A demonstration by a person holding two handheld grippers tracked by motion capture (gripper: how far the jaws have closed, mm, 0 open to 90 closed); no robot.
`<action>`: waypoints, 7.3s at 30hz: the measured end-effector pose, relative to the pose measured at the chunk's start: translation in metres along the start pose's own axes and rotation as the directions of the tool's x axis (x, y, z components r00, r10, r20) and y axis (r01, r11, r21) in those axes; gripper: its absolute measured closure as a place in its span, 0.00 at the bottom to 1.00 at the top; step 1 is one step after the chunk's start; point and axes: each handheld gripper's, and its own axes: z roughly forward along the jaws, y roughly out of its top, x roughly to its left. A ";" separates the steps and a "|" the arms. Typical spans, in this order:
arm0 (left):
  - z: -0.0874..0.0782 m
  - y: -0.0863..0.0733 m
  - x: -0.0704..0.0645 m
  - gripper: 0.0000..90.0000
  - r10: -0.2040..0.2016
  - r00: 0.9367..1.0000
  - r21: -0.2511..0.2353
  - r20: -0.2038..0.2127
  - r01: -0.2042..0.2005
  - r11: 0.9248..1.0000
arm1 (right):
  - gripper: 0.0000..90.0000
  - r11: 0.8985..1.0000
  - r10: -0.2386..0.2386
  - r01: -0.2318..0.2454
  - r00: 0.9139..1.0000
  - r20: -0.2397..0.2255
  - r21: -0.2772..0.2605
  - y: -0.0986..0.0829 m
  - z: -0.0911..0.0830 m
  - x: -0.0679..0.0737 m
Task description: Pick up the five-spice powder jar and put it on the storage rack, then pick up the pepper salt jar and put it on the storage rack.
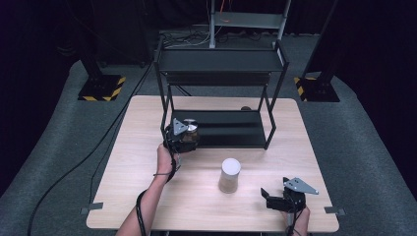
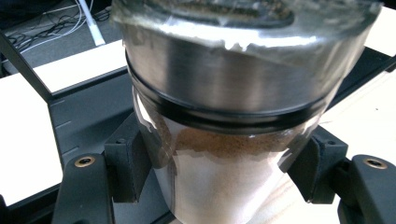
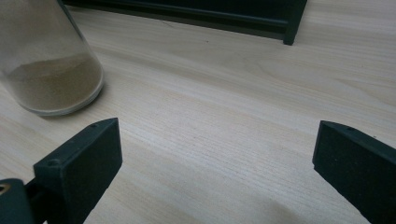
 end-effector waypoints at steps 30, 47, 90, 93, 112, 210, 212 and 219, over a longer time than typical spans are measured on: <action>0.031 -0.003 0.006 0.35 -0.046 0.998 0.001 -0.033 0.046 0.999 | 0.01 1.000 0.000 0.000 1.000 -0.001 0.000 0.000 0.000 0.000; 0.047 -0.012 0.007 0.35 -0.070 0.997 0.008 -0.045 0.070 0.997 | 0.01 1.000 -0.001 0.001 1.000 -0.001 -0.001 0.000 0.000 0.000; 0.056 -0.017 0.004 0.34 -0.068 0.995 0.003 -0.069 0.068 0.998 | 0.01 1.000 -0.002 0.002 1.000 -0.001 -0.006 -0.001 -0.001 0.000; 0.055 -0.013 0.005 0.30 -0.059 0.996 0.029 -0.065 0.060 0.998 | 0.01 1.000 -0.002 0.002 1.000 -0.002 -0.005 -0.001 -0.001 0.000; 0.037 0.014 -0.002 0.00 0.059 0.998 0.195 -0.007 -0.057 0.979 | 0.01 1.000 -0.005 0.005 1.000 0.000 -0.001 0.000 0.000 0.000; -0.087 -0.099 -0.007 0.01 -0.077 0.995 0.244 -0.057 0.089 0.966 | 0.00 0.973 -0.174 0.154 0.979 -0.109 -0.171 0.051 0.051 0.090; -0.087 -0.099 -0.006 0.01 -0.077 0.995 0.244 -0.056 0.088 0.966 | 0.00 0.973 -0.178 0.159 0.978 -0.110 -0.166 0.052 0.052 0.090; -0.087 -0.099 -0.006 0.01 -0.076 0.996 0.244 -0.055 0.087 0.966 | 0.12 0.966 -0.203 0.177 0.971 -0.128 -0.190 0.051 0.055 0.090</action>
